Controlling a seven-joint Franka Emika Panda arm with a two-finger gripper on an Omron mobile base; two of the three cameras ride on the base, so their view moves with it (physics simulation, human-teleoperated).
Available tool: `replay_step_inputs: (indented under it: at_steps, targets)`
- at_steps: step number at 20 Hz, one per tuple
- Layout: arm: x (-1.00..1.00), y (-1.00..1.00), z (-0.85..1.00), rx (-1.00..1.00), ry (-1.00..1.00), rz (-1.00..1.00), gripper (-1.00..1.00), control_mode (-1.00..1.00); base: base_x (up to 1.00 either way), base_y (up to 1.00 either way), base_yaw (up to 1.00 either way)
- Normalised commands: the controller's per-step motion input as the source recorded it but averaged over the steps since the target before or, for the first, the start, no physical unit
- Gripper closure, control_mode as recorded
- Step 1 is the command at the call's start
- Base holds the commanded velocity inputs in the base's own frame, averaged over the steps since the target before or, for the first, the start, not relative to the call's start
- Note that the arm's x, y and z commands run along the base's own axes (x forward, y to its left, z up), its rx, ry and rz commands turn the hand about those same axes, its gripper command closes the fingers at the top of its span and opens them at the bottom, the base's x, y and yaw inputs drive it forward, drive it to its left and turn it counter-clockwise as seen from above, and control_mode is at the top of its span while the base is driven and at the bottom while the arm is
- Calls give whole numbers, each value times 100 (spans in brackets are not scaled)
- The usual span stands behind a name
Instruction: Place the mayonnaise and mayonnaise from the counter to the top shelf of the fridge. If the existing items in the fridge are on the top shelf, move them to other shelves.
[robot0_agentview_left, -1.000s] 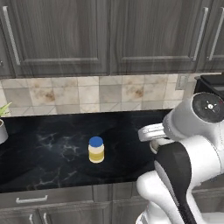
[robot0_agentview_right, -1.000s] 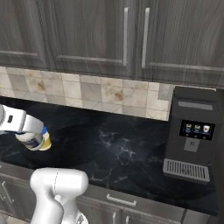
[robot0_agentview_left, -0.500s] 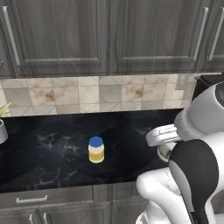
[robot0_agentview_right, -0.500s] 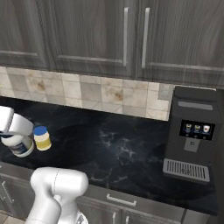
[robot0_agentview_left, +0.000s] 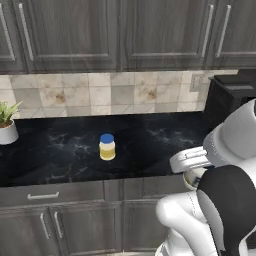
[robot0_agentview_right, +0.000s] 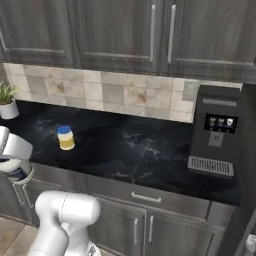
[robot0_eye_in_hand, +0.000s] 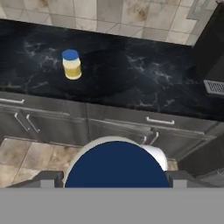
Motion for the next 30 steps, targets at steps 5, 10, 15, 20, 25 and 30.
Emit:
replay_step_inputs:
  at_steps: [5,10,15,20,25,30]
  targets:
    - [0,0,0,0,0,0,100,100,-100,-40,0]
    - [0,0,0,0,0,0,100,100,-100,-82,-18]
    - [0,0,0,0,0,0,100,100,-100,-98,-33]
    - [0,0,0,0,0,0,100,100,-86,-100,-40]
    - [0,0,0,0,0,0,100,100,1,-100,-37]
    - [0,0,0,0,0,0,100,100,73,-90,-10]
